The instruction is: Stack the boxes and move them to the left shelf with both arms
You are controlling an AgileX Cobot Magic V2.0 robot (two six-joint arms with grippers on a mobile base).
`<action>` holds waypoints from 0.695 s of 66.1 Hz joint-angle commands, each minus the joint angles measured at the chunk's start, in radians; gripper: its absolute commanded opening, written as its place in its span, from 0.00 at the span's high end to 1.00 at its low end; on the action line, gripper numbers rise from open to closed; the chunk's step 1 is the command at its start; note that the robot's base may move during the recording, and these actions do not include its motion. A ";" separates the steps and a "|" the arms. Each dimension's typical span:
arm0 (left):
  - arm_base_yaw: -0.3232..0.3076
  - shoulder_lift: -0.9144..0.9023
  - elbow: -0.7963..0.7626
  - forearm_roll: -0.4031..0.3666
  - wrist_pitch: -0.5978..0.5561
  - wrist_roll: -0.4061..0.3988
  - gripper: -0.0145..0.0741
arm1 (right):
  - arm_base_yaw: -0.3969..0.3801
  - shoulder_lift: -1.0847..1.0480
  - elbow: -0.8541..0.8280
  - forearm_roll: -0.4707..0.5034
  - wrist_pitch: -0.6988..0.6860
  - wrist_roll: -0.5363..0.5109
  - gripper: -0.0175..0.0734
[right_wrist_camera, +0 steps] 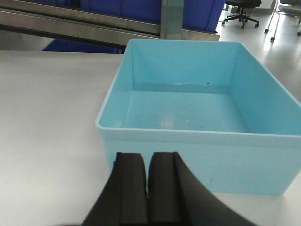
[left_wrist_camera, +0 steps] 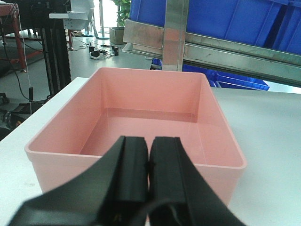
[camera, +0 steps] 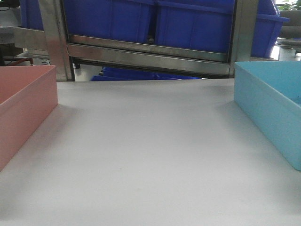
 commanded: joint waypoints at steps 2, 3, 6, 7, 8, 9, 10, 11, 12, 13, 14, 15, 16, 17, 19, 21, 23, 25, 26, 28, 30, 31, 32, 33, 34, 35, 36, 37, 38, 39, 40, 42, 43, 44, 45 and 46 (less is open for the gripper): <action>-0.005 -0.015 0.028 -0.007 -0.090 -0.003 0.85 | -0.005 -0.020 -0.018 -0.002 -0.090 -0.009 0.75; -0.005 -0.015 0.028 -0.007 -0.090 -0.003 0.85 | -0.005 -0.020 -0.018 -0.002 -0.090 -0.009 0.75; -0.005 -0.015 0.028 -0.007 -0.090 -0.003 0.85 | -0.005 -0.020 -0.018 -0.002 -0.090 -0.009 0.75; -0.005 -0.015 0.028 -0.007 -0.090 -0.003 0.85 | -0.005 -0.020 -0.018 -0.002 -0.090 -0.009 0.75; -0.005 -0.015 0.028 -0.007 -0.090 -0.003 0.85 | -0.005 -0.020 -0.018 -0.002 -0.090 -0.009 0.75; -0.005 -0.015 0.028 -0.007 -0.091 -0.003 0.85 | -0.005 -0.020 -0.018 -0.002 -0.090 -0.009 0.75; -0.005 -0.015 0.028 -0.007 -0.091 -0.003 0.85 | -0.005 -0.020 -0.018 -0.002 -0.090 -0.009 0.75; -0.005 -0.015 0.028 -0.007 -0.091 -0.003 0.85 | -0.005 -0.020 -0.018 -0.002 -0.090 -0.009 0.75; -0.005 -0.015 0.028 -0.007 -0.091 -0.003 0.85 | -0.005 -0.020 -0.018 -0.002 -0.090 -0.009 0.75; -0.005 -0.015 0.028 -0.007 -0.091 -0.003 0.85 | -0.005 -0.020 -0.018 -0.002 -0.090 -0.009 0.75; -0.005 -0.015 0.028 -0.007 -0.093 -0.003 0.85 | -0.005 -0.020 -0.018 -0.002 -0.090 -0.009 0.75; -0.005 -0.015 0.028 -0.007 -0.097 -0.003 0.85 | -0.005 -0.020 -0.018 -0.002 -0.090 -0.009 0.75; -0.005 -0.015 0.028 -0.007 -0.100 -0.003 0.85 | -0.005 -0.020 -0.018 -0.002 -0.090 -0.009 0.75; -0.005 -0.015 0.028 -0.007 -0.107 -0.003 0.85 | -0.005 -0.020 -0.018 -0.002 -0.090 -0.009 0.75; -0.005 -0.015 0.028 -0.007 -0.122 -0.003 0.85 | -0.005 -0.020 -0.018 -0.002 -0.090 -0.009 0.75; -0.005 -0.015 0.028 -0.007 -0.141 -0.003 0.85 | -0.005 -0.020 -0.018 -0.002 -0.090 -0.009 0.75; -0.005 -0.015 0.028 -0.007 -0.172 -0.003 0.85 | -0.005 -0.020 -0.018 -0.002 -0.090 -0.009 0.75; -0.003 -0.015 0.028 -0.007 -0.203 -0.003 0.85 | -0.005 -0.020 -0.018 -0.002 -0.090 -0.009 0.75; -0.003 -0.015 0.028 -0.007 -0.229 -0.003 0.85 | -0.005 -0.020 -0.018 -0.002 -0.090 -0.009 0.75; -0.003 -0.015 0.028 -0.007 -0.278 -0.003 0.85 | -0.005 -0.020 -0.018 -0.002 -0.090 -0.009 0.75; -0.003 -0.015 0.026 -0.007 -0.314 -0.003 0.85 | -0.005 -0.020 -0.018 -0.002 -0.090 -0.009 0.75; -0.003 -0.012 0.020 -0.007 -0.334 -0.003 0.85 | -0.005 -0.020 -0.018 -0.002 -0.090 -0.009 0.75; -0.003 -0.011 0.015 -0.007 -0.342 -0.003 0.85 | -0.005 -0.020 -0.018 -0.002 -0.090 -0.009 0.75; -0.003 -0.009 0.007 -0.007 -0.347 -0.003 0.85 | -0.005 -0.020 -0.018 -0.002 -0.090 -0.009 0.75; -0.003 -0.007 -0.002 -0.007 -0.347 -0.003 0.85 | -0.005 -0.020 -0.018 -0.002 -0.090 -0.009 0.75; -0.003 -0.003 -0.021 -0.007 -0.338 -0.003 0.85 | -0.005 -0.020 -0.018 -0.002 -0.090 -0.009 0.75; -0.003 0.001 -0.035 -0.007 -0.327 -0.003 0.85 | -0.005 -0.020 -0.018 -0.002 -0.090 -0.009 0.75; -0.003 0.005 -0.052 -0.007 -0.313 -0.003 0.85 | -0.005 -0.020 -0.018 -0.002 -0.090 -0.009 0.75; -0.003 0.011 -0.070 -0.007 -0.297 -0.003 0.85 | -0.005 -0.020 -0.018 -0.002 -0.090 -0.009 0.75; -0.003 0.017 -0.089 -0.007 -0.269 -0.003 0.85 | -0.005 -0.020 -0.018 -0.002 -0.090 -0.009 0.75; -0.003 0.028 -0.122 -0.005 -0.249 0.000 0.85 | -0.005 -0.020 -0.018 -0.002 -0.090 -0.009 0.75; -0.003 0.046 -0.180 0.008 -0.194 0.000 0.85 | -0.005 -0.020 -0.018 -0.002 -0.090 -0.009 0.75; -0.003 0.062 -0.205 0.023 -0.163 0.000 0.85 | -0.005 -0.020 -0.018 -0.002 -0.090 -0.009 0.75; -0.003 0.074 -0.244 0.035 -0.143 0.000 0.85 | -0.005 -0.020 -0.018 -0.002 -0.090 -0.009 0.75; -0.003 0.094 -0.269 0.047 -0.124 0.000 0.85 | -0.005 -0.020 -0.018 -0.002 -0.090 -0.009 0.75; -0.003 0.108 -0.296 0.061 -0.106 0.000 0.85 | -0.005 -0.020 -0.018 -0.002 -0.090 -0.009 0.75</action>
